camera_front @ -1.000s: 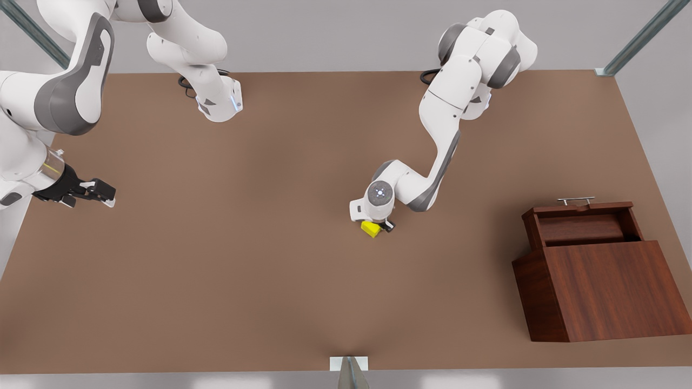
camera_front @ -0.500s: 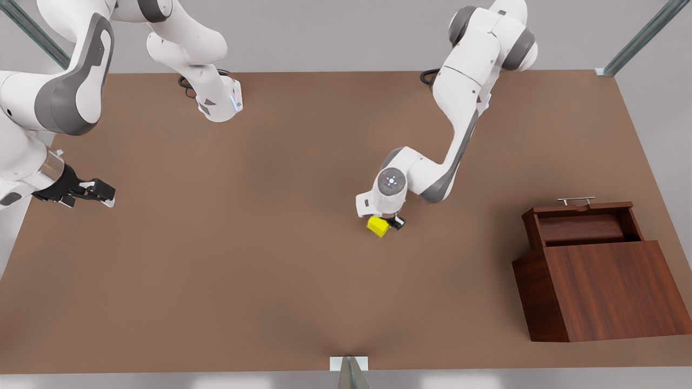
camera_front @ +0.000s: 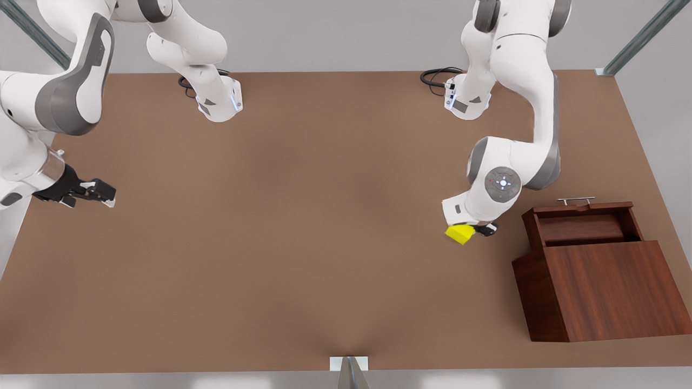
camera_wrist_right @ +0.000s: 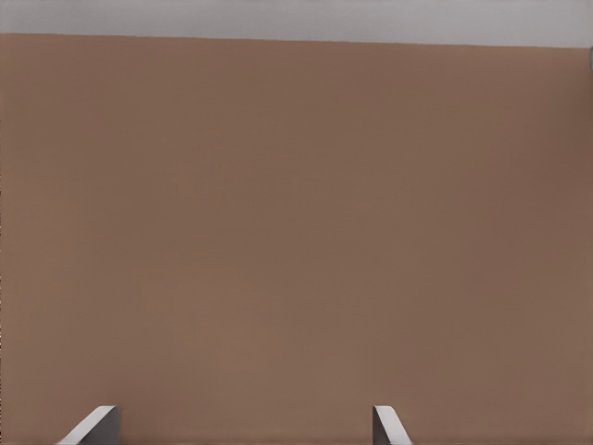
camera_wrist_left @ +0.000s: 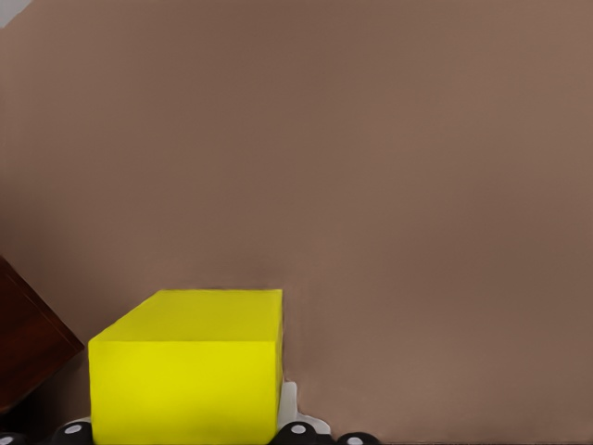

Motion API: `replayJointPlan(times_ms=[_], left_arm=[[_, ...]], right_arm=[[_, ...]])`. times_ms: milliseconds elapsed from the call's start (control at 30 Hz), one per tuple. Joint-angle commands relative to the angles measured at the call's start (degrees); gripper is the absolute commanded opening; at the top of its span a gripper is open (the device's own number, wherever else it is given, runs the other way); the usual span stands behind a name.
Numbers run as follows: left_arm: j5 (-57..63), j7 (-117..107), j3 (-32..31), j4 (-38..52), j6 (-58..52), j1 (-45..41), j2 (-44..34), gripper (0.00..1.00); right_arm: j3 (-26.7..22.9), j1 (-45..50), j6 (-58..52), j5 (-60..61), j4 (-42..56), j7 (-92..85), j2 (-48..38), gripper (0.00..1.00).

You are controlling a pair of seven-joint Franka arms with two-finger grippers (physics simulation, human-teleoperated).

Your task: Open the drawer with left arm, place the square in the middle with right arm, and place the square in the drawer with left arm

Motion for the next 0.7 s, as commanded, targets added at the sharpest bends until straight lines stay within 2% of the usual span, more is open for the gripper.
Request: replayJointPlan(times_ms=[0, 233, 367, 500, 667], left_arm=[[-1.3, 0.8, 0.7, -0.1, -0.1, 0.0, 0.0, 0.72], [-4.1, 19.0, 13.0, -0.7, -3.3, 1.5, 0.7, 0.72], [-4.1, 27.9, 13.6, -0.8, -3.9, 6.7, 1.4, 0.72], [-3.9, 35.3, 17.2, -0.7, -3.5, 7.4, 2.6, 0.72], [-3.8, 39.8, 18.8, -0.7, -3.2, 9.8, 3.7, 0.72]], right_arm=[[0.0, -0.1, 0.0, 0.0, 0.0, 0.0, 0.0, 1.0], [0.0, 0.0, -0.1, 0.1, 0.0, 0.0, 0.0, 1.0], [0.1, 0.0, 0.0, 0.6, 0.0, 0.1, 0.1, 1.0], [0.0, -0.1, 0.1, 0.5, 0.0, 0.0, 0.1, 1.0], [-0.2, -1.6, 0.5, 0.6, 0.2, 0.0, 0.1, 1.0]])
